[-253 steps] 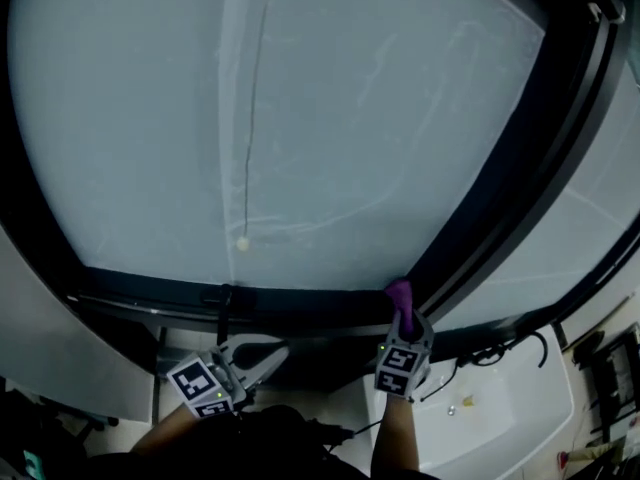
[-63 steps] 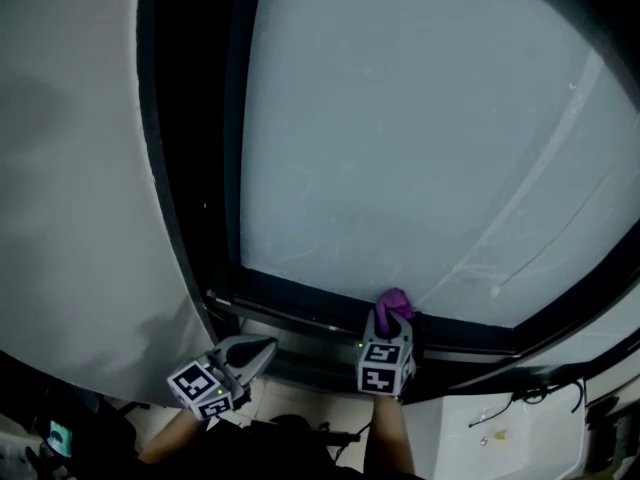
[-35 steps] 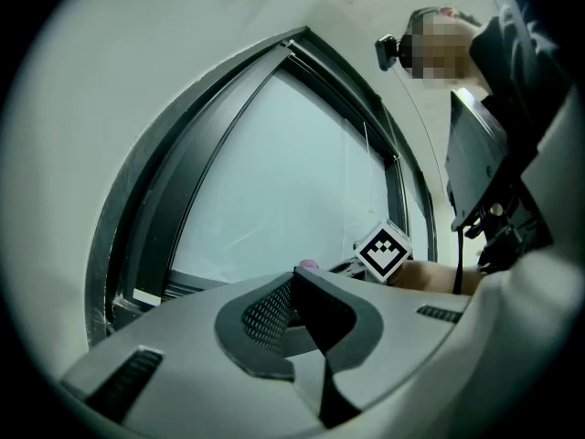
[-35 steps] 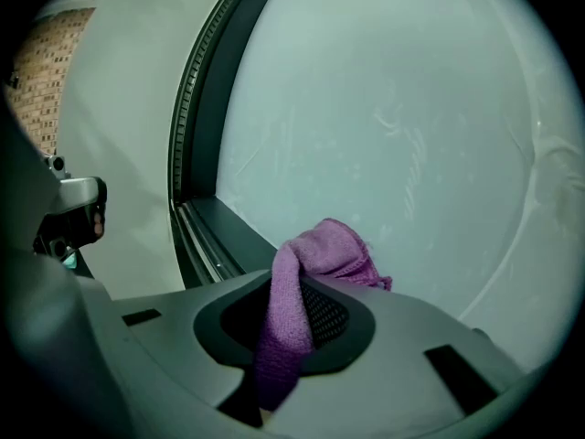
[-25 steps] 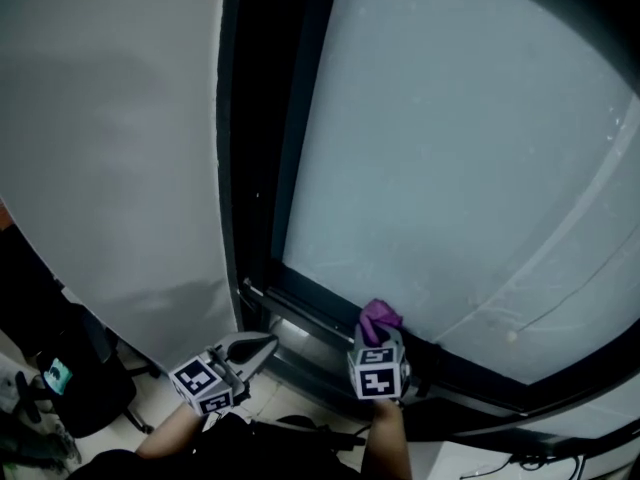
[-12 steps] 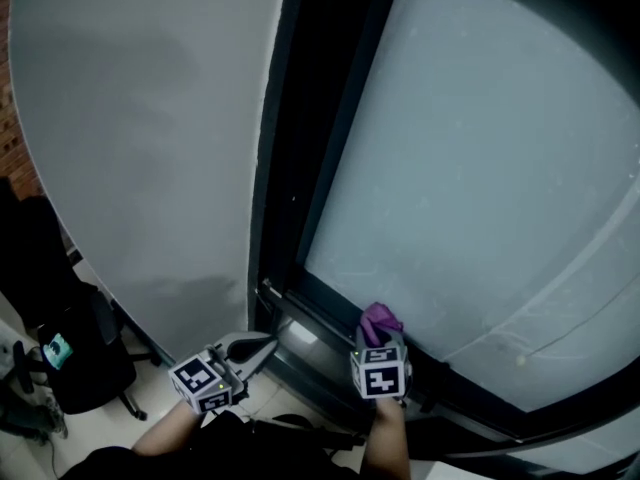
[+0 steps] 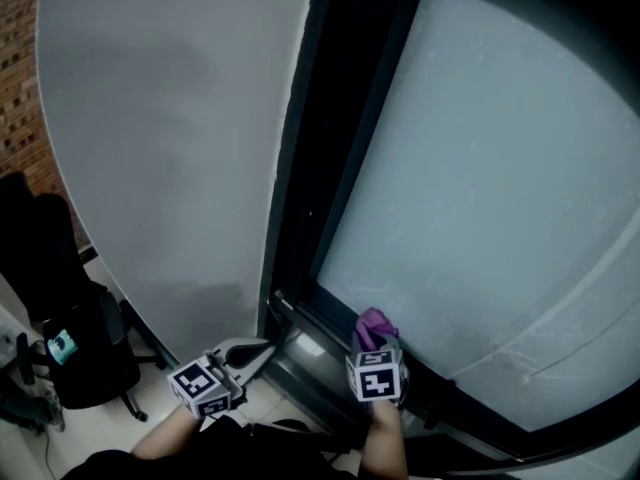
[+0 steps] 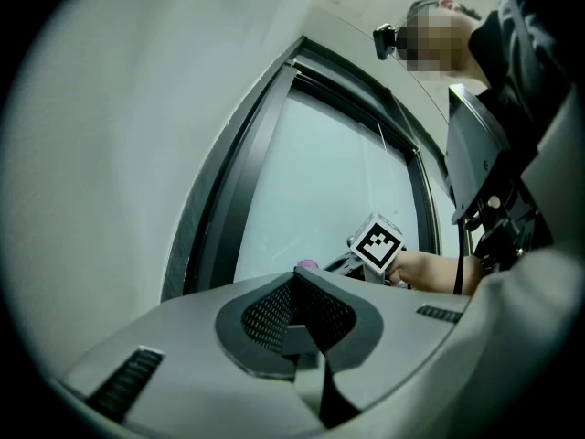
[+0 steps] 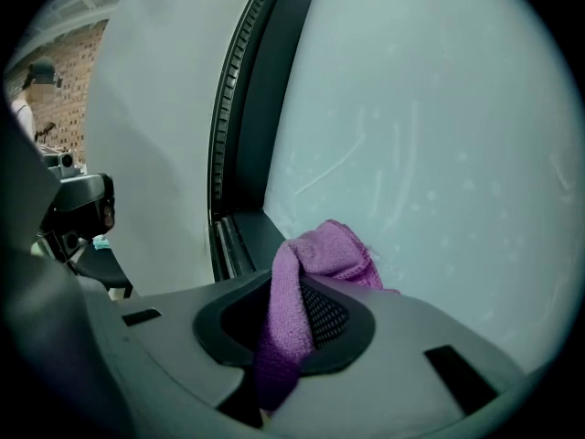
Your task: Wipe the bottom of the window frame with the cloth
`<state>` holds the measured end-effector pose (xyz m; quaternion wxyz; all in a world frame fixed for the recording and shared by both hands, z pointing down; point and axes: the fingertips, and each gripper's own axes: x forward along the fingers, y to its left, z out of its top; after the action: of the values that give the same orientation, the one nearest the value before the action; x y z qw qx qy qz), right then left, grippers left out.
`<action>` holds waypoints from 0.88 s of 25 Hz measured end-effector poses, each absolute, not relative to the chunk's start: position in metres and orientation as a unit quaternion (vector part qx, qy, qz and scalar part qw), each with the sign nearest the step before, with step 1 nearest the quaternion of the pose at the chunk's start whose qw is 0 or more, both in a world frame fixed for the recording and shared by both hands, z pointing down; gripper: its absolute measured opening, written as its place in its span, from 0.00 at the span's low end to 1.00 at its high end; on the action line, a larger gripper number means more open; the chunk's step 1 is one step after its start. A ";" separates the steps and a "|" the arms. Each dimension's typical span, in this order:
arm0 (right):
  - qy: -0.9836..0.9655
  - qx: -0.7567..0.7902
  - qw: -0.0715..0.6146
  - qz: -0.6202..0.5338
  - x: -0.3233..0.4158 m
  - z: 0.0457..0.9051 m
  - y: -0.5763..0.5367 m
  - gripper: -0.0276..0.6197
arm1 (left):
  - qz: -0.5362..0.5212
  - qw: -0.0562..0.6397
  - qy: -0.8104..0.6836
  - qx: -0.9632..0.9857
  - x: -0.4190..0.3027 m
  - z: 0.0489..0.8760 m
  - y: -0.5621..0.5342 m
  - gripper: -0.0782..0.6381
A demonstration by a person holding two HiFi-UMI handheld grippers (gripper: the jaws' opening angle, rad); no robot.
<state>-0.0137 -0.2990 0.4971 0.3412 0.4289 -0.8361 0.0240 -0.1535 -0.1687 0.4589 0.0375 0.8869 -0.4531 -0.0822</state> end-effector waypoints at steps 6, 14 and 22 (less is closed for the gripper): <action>-0.841 0.417 0.345 -0.002 -0.041 0.496 -0.304 0.15 | -0.072 0.051 -0.463 0.882 -0.164 0.460 -0.160 0.10; -0.850 0.395 0.348 -0.009 -0.065 0.496 -0.313 0.15 | -0.077 0.034 -0.493 0.866 -0.185 0.459 -0.158 0.10; -0.853 0.372 0.364 -0.033 -0.086 0.498 -0.319 0.15 | -0.078 0.038 -0.520 0.850 -0.196 0.464 -0.152 0.10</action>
<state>-0.0859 -0.3187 0.4980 0.3636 0.3721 -0.8534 -0.0327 -0.1957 -0.1520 0.4644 0.0382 0.8497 -0.5200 -0.0781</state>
